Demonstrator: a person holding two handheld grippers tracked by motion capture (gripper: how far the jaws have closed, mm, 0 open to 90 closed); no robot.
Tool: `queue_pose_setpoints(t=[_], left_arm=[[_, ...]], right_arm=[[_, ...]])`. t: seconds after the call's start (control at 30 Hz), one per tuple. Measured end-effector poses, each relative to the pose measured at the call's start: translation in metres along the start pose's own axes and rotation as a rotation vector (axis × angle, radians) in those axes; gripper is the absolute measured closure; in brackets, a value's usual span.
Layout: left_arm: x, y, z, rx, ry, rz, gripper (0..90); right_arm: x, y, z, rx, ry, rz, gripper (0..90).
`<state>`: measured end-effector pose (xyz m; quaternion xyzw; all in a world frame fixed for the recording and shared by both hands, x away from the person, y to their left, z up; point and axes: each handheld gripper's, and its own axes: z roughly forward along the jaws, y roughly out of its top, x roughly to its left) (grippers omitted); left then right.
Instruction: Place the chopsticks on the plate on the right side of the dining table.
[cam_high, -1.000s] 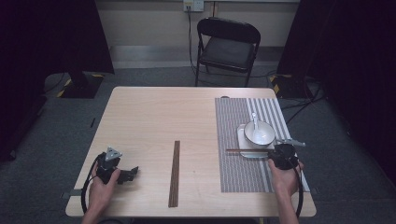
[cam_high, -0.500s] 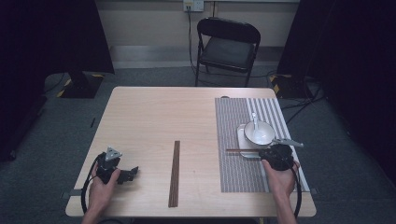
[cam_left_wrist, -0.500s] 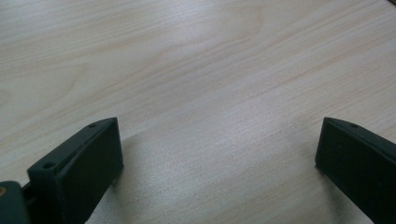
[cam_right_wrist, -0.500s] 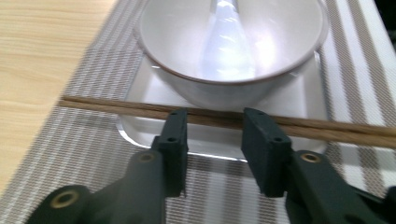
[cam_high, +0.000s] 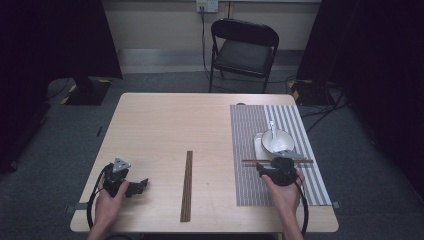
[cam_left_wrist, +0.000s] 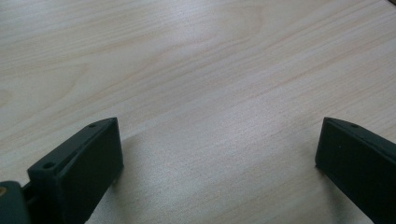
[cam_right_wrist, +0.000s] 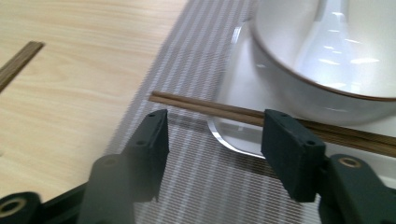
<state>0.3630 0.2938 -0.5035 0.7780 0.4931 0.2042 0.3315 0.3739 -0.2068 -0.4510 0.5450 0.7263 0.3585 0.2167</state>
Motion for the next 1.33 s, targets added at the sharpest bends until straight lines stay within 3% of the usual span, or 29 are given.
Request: queue_pose_setpoints(t=[0.3,0.7,0.97,1.17,1.33], left_arm=[[0.000,0.000,0.000,-0.004,-0.002,-0.004,0.1],[0.000,0.000,0.000,-0.003,-0.002,-0.004,0.1],[0.000,0.000,0.000,-0.004,-0.002,-0.004,0.1],[0.000,0.000,0.000,-0.004,-0.002,-0.005,0.1],[0.000,0.000,0.000,-0.004,-0.002,-0.005,0.1]], right_arm=[[0.044,-0.002,0.016,0.006,0.087,-0.088,30.3],[0.097,-0.005,0.043,0.024,0.178,-0.172,26.7],[0.114,-0.020,0.062,0.044,0.206,-0.195,25.6],[0.124,-0.024,0.063,0.030,0.162,-0.252,23.5],[0.124,-0.024,0.063,0.032,0.161,-0.250,23.3]])
